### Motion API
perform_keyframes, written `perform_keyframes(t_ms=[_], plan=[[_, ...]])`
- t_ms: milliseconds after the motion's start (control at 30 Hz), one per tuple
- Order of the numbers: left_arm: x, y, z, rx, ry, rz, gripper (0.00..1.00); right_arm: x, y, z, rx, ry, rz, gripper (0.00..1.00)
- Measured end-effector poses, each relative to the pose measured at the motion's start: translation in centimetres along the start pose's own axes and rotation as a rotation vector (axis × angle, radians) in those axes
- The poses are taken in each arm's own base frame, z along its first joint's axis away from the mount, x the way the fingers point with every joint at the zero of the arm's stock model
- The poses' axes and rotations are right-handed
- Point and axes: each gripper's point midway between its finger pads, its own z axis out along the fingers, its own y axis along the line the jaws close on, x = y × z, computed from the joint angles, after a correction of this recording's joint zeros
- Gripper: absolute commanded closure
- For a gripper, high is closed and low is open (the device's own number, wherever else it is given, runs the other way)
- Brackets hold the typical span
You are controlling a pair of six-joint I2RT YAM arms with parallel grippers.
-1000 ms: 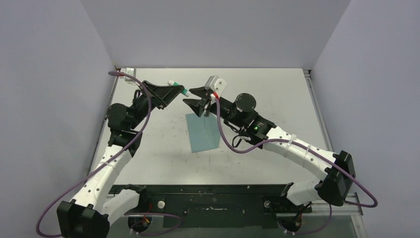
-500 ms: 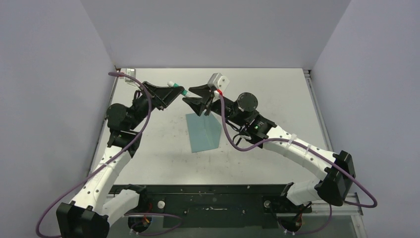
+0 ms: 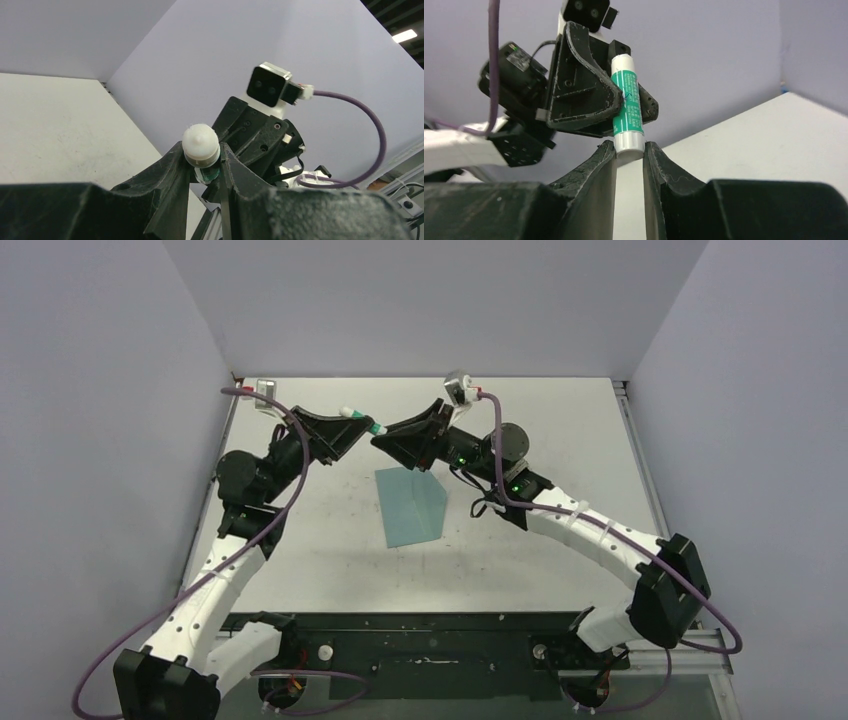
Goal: Place the letter into the envelope and seal it
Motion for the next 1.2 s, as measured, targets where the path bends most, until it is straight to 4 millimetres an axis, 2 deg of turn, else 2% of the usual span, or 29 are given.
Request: perform_keyframes(t_ms=[333, 367, 400, 433, 500, 533, 600, 700, 733, 867, 1000, 1133, 1200], plan=[[-0.1, -0.3, -0.1, 0.034, -0.01, 0.063, 1.0, -0.2, 0.8, 0.3, -0.091, -0.128, 0.601, 0.94], [-0.1, -0.2, -0.1, 0.035, -0.008, 0.066, 1.0, -0.2, 0.8, 0.3, -0.098, -0.137, 0.637, 0.88], [0.0, -0.1, -0.1, 0.033, -0.007, 0.066, 1.0, -0.1, 0.7, 0.3, -0.099, -0.141, 0.666, 0.78], [0.0, 0.0, 0.0, 0.029, -0.006, 0.065, 1.0, 0.0, 0.6, 0.3, -0.096, -0.142, 0.681, 0.56], [0.1, 0.2, 0.0, 0.025, -0.003, 0.062, 1.0, 0.2, 0.4, 0.3, -0.079, -0.143, 0.668, 0.26], [0.2, 0.2, 0.0, 0.024, 0.0, 0.059, 1.0, 0.3, -0.1, 0.3, -0.049, -0.146, 0.641, 0.19], [0.1, 0.1, -0.1, 0.024, -0.002, 0.05, 1.0, 0.6, -1.1, 0.2, 0.02, -0.142, 0.546, 0.11], [0.0, -0.1, -0.1, 0.023, -0.003, 0.001, 1.0, 0.4, -1.9, -0.2, 0.1, -0.137, 0.317, 0.08], [0.0, -0.2, -0.1, 0.022, -0.002, -0.03, 1.0, 0.1, -1.7, -0.4, 0.119, -0.134, 0.193, 0.07], [0.2, 0.0, -0.1, 0.0, 0.007, -0.128, 1.0, -0.1, -0.1, -0.2, 0.113, -0.119, -0.071, 0.08], [0.5, 0.4, -0.1, -0.04, 0.021, -0.229, 1.0, -0.1, -0.1, 0.3, 0.126, -0.105, -0.263, 0.1], [0.3, 0.0, 0.0, -0.052, 0.024, -0.299, 1.0, -0.6, -0.7, 0.8, 0.153, -0.108, -0.394, 0.25], [0.2, -0.4, 0.1, -0.053, 0.028, -0.329, 1.0, -0.4, -1.1, 0.9, 0.167, -0.106, -0.433, 0.3]])
